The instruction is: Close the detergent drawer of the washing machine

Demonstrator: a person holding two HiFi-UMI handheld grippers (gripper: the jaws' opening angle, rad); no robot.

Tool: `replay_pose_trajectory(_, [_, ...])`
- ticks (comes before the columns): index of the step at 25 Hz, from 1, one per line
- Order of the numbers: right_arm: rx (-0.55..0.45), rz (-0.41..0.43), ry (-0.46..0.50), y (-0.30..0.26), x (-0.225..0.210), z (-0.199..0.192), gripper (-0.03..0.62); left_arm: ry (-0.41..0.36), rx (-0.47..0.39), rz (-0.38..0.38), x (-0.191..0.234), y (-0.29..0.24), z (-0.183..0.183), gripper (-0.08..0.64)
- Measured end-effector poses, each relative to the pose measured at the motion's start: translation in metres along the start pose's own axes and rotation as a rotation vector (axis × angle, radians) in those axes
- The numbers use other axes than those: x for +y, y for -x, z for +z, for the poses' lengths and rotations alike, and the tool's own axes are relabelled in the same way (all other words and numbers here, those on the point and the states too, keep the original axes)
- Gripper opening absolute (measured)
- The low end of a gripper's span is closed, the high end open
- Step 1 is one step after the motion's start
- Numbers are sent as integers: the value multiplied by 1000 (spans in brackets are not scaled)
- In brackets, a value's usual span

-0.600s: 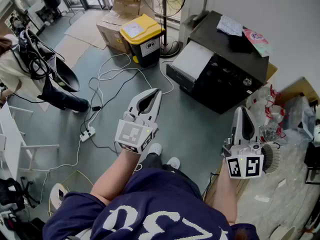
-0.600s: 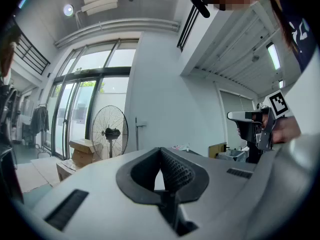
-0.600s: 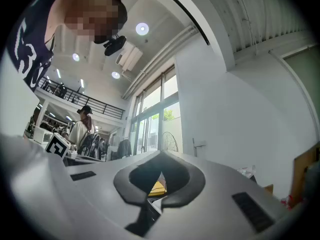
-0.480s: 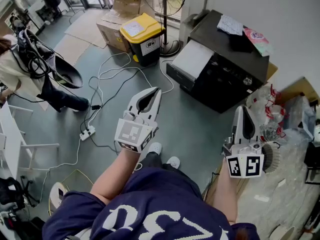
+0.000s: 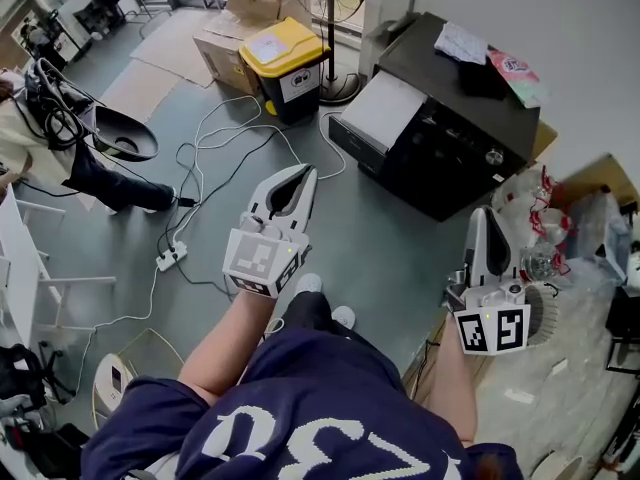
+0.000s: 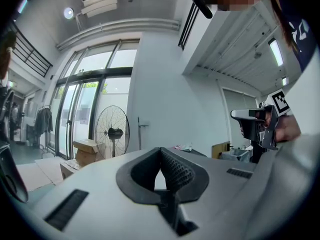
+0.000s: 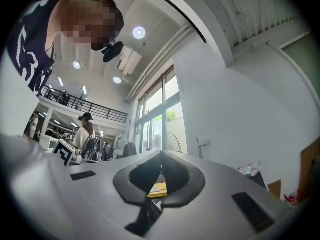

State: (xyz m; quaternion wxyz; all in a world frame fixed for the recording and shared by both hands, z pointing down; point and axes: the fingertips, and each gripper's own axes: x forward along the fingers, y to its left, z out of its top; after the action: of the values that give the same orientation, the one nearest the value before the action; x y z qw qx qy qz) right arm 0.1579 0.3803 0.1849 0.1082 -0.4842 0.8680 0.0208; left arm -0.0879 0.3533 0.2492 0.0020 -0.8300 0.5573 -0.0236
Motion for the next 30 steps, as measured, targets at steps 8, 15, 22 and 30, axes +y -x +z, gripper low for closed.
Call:
replay_pose_trajectory(8, [4,1,-21,-29,-14,-12,15,10,13,-6,16,-35,-9,18])
replay_pose_trajectory(15, [11,-23,-15,-88,-39,-25,15,16,10,-35,52,-99,-12,18])
replay_pose_trajectory(22, [-7,-53,6,-168,-58,-35,15,-1,2,-95,99,-174,-11,18])
replay_pose_trajectory(30, [-2,-96,12,-231,-81,-52,15,-3,-6,-127,144,-240,-11,18])
